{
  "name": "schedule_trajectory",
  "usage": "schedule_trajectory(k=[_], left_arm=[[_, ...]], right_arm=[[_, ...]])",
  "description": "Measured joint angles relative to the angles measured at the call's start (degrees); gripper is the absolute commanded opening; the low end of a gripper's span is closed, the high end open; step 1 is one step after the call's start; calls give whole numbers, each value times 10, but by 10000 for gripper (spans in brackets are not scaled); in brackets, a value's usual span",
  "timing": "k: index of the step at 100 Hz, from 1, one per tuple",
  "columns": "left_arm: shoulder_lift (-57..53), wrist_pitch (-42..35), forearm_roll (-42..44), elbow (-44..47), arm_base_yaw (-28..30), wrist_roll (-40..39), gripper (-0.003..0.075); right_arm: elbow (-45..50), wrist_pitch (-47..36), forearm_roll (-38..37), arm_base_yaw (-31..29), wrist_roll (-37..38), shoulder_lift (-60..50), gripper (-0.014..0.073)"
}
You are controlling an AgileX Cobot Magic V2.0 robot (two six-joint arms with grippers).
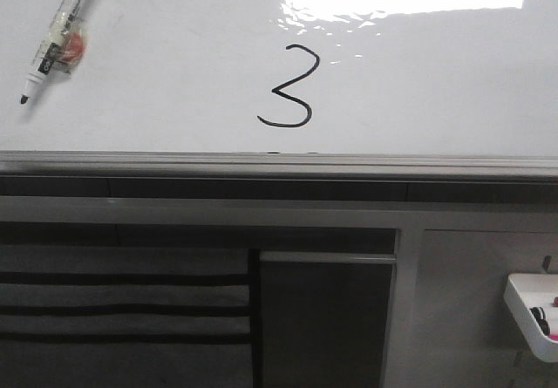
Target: Write number 3 on whiteboard
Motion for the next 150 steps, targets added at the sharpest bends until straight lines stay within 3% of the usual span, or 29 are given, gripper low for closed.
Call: schedule_trajectory(k=[81, 120, 140, 150], left_arm=[[-30, -15, -2, 12, 0, 0, -18], [-241, -82, 21, 151, 33, 0, -18], [-248, -100, 11, 223, 48, -3, -18], [-248, -104, 53, 247, 54, -61, -18]], right_arm=[[7, -6, -1, 0, 0, 0, -74], [7, -7, -1, 0, 0, 0, -74], [7, -7, -1, 0, 0, 0, -74], [7, -7, -3, 0, 0, 0, -74]])
